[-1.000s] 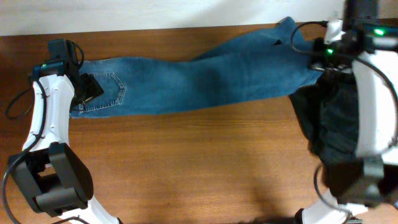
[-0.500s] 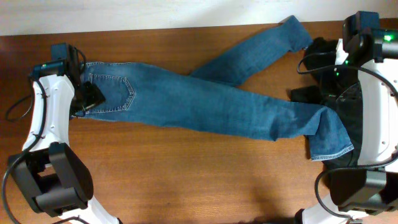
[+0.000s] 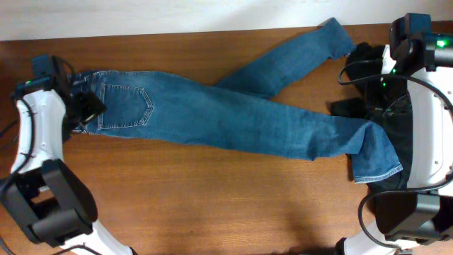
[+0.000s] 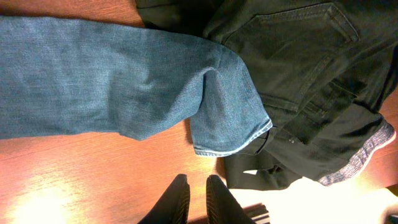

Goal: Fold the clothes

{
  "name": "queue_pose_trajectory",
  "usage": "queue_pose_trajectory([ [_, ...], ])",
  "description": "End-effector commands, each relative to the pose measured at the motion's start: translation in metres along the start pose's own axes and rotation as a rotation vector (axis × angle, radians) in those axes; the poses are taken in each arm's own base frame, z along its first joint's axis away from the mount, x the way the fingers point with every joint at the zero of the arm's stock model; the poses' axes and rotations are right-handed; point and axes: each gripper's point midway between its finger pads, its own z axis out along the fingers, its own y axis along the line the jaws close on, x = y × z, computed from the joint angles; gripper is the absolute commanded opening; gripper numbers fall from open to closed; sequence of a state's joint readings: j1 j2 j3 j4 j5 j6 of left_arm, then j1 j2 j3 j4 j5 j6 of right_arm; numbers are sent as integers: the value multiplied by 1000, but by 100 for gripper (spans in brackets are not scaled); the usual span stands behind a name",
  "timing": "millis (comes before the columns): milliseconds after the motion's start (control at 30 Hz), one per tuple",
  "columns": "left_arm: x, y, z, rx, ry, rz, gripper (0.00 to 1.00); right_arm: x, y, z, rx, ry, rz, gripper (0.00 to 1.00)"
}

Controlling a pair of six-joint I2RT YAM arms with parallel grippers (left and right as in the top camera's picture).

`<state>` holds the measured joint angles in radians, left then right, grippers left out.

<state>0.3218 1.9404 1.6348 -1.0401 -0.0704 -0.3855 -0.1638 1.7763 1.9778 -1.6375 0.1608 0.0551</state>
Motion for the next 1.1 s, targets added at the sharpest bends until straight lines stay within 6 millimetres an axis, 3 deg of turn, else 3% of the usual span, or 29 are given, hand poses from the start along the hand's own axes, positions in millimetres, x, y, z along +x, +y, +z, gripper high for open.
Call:
queue_pose_trajectory([
  [0, -6, 9, 36, 59, 50, -8, 98, 0, -3, 1, 19, 0, 2, 15],
  [367, -45, 20, 48, 80, -77, 28, 93, -3, -1, 1, 8, -10, 4, 15],
  [733, -37, 20, 86, 82, -13, 24, 93, -3, -1, 1, 8, -13, 4, 15],
  [867, -35, 13, 88, 124, -2, 25, 89, -3, -1, 1, 8, -13, 4, 15],
  [1067, -34, 7, 87, 156, 8, 26, 33, -4, -1, 1, 8, -14, 4, 15],
])
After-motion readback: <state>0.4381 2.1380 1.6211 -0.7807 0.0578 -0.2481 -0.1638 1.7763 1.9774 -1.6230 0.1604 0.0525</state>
